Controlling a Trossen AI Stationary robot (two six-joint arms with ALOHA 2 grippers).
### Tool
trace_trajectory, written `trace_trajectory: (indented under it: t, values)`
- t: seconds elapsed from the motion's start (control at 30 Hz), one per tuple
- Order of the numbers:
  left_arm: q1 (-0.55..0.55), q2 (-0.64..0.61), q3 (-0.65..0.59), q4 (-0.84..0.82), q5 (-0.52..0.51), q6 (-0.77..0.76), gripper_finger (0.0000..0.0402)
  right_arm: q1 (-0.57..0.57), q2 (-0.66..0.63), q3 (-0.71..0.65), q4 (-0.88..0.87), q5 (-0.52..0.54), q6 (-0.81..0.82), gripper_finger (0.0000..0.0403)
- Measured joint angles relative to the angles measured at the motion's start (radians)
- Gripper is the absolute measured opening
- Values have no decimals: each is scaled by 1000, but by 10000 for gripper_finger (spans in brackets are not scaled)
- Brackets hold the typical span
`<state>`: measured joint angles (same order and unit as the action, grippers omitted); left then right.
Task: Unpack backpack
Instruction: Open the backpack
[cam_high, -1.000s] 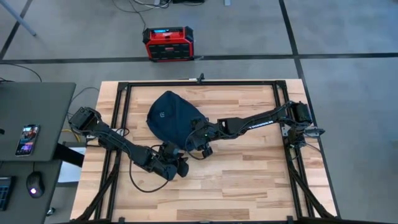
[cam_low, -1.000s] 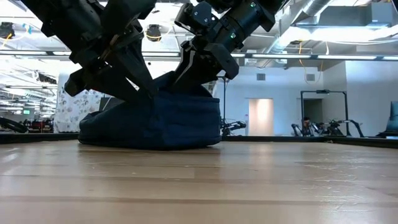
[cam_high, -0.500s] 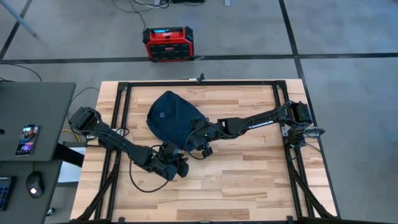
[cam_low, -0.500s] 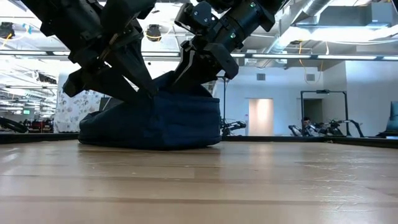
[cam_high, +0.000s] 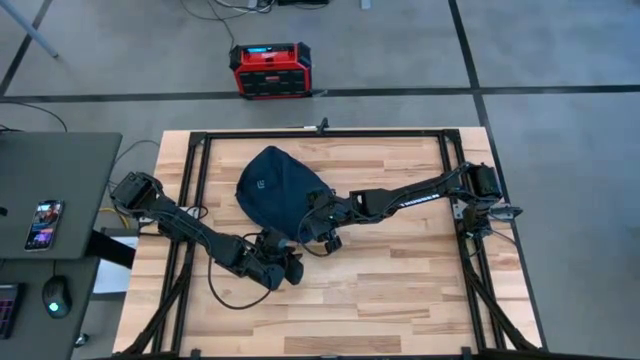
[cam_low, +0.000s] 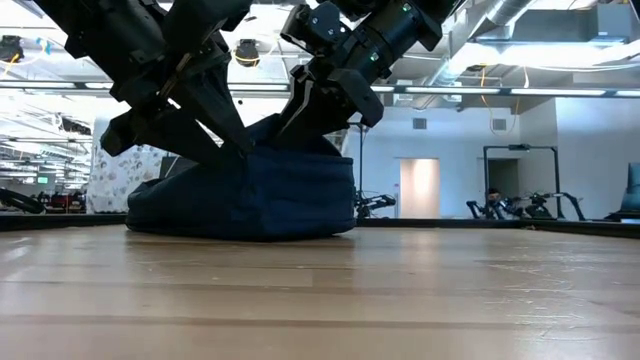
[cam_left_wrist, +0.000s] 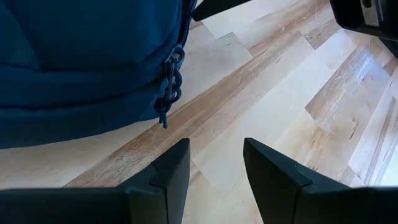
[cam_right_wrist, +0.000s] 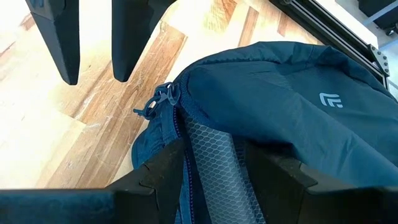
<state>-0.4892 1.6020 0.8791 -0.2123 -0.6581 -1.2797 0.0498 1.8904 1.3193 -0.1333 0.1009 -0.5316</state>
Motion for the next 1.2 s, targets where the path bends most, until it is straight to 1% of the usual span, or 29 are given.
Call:
trace_trajectory:
  t: [1.2]
  values:
    - [0,0,0,0,16,-1,134,-7,0,0,16,-1,0,162]
